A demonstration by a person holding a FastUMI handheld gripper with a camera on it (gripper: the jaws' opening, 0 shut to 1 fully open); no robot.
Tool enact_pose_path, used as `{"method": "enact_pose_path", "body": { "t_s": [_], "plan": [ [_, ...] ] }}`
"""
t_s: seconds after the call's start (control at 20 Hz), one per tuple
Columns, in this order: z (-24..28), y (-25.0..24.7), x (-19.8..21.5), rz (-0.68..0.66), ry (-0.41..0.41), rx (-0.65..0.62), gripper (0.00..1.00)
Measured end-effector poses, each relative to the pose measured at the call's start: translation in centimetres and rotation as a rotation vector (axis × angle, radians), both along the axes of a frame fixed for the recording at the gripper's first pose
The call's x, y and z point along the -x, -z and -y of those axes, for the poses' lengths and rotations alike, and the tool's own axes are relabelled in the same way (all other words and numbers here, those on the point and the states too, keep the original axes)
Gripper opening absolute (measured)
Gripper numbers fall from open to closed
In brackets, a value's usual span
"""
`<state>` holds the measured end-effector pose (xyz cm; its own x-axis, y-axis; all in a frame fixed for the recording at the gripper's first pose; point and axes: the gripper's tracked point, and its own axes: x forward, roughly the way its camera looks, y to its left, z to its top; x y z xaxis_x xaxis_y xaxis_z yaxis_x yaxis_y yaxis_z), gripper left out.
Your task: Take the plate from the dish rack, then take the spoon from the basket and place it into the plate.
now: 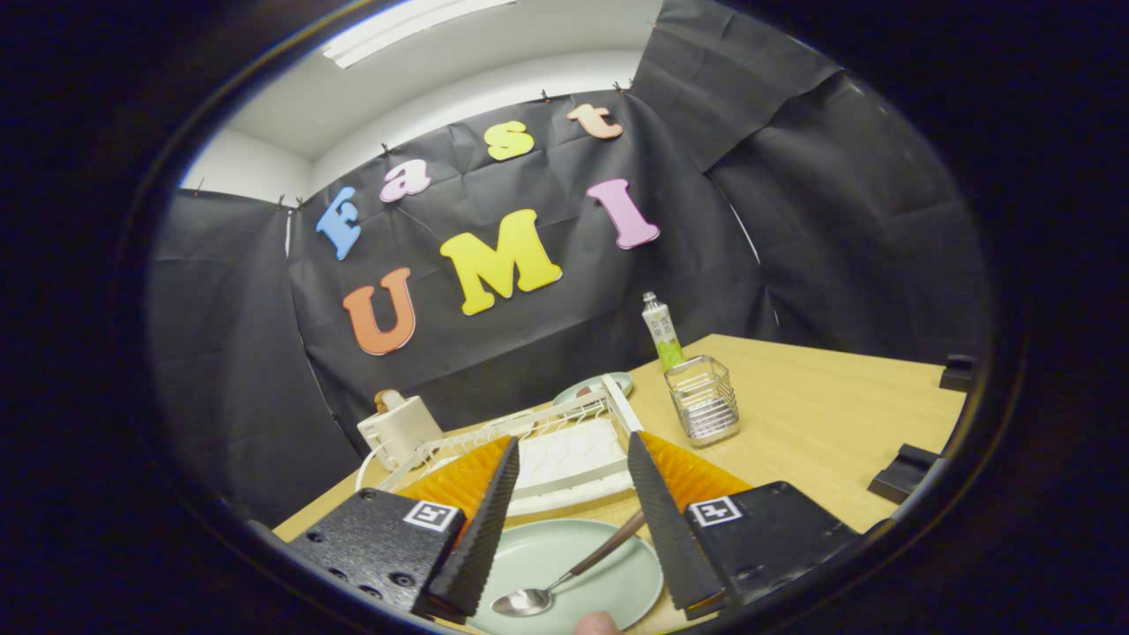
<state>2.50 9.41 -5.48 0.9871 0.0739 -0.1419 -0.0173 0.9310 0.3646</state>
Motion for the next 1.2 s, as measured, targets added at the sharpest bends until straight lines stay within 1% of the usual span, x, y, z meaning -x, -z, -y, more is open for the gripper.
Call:
{"method": "enact_pose_path", "body": {
  "t_s": [0.1, 0.2, 0.35, 0.55, 0.8, 1.0, 1.2],
  "plan": [
    [0.7, -1.2, 0.2, 0.027, 0.001, 0.063, 0.93],
    [1.5, -2.2, 0.3, 0.044, 0.015, 0.147, 0.99],
    [2.6, -3.9, 0.7, 0.069, 0.028, 0.217, 1.00],
    [3.8, -5.5, 1.3, 0.096, 0.037, 0.266, 1.00],
    [3.5, -7.4, 3.3, 0.140, 0.005, 0.306, 1.00],
    [2.9, -6.8, 4.3, 0.129, -0.030, 0.325, 1.00],
    [2.6, -5.9, 4.6, 0.121, -0.047, 0.360, 1.00]
  ]
}}
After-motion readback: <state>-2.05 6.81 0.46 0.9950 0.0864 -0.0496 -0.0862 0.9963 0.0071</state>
